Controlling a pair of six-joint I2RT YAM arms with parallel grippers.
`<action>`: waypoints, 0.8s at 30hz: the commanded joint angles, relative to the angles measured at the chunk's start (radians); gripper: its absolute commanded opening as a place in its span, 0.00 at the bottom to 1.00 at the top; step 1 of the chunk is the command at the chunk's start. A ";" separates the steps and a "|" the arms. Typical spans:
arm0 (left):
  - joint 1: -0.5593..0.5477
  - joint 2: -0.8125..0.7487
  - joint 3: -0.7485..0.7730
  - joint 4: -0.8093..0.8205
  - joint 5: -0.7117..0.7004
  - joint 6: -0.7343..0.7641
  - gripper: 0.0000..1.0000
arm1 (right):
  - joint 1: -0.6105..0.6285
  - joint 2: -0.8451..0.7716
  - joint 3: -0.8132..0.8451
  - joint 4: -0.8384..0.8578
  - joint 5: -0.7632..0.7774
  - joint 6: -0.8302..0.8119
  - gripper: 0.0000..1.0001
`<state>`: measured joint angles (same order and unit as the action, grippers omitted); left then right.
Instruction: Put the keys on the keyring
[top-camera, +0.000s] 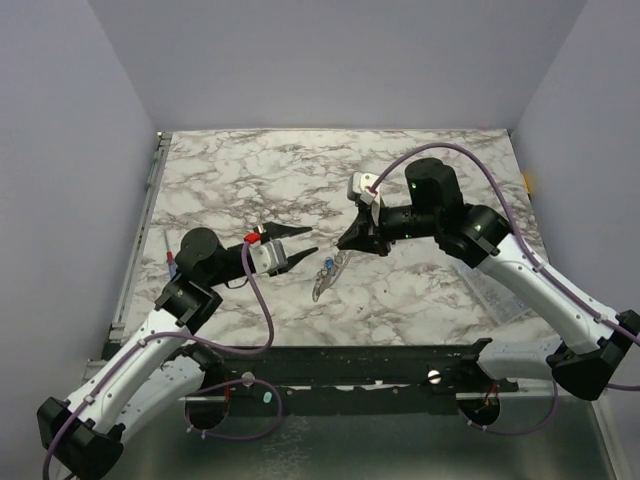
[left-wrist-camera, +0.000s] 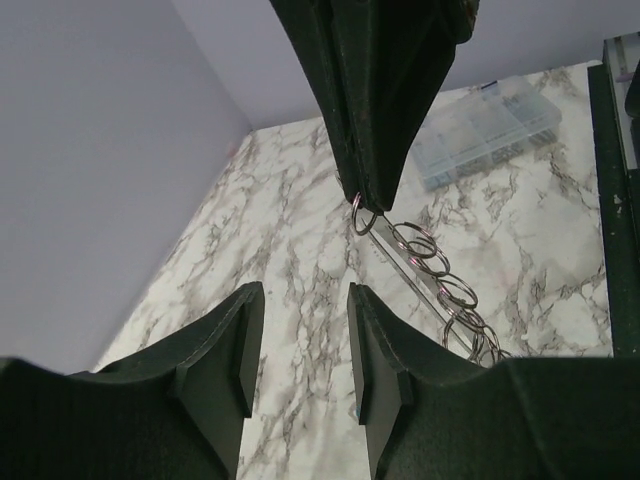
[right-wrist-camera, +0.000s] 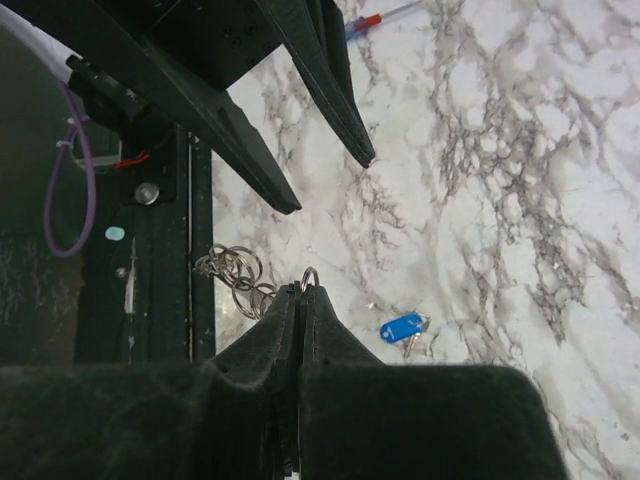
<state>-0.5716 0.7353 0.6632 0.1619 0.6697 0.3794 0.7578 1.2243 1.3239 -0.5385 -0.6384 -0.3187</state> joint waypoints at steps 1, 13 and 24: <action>-0.001 0.035 -0.002 0.036 0.119 0.059 0.43 | -0.003 0.031 0.063 -0.162 -0.070 -0.020 0.01; -0.021 0.126 0.050 0.039 0.232 0.013 0.40 | -0.002 0.064 0.068 -0.162 -0.129 -0.040 0.01; -0.046 0.183 0.063 0.041 0.273 -0.019 0.34 | -0.002 0.073 0.072 -0.156 -0.130 -0.050 0.01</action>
<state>-0.6075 0.9028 0.6956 0.1856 0.8833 0.3714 0.7578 1.2938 1.3701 -0.6922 -0.7364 -0.3595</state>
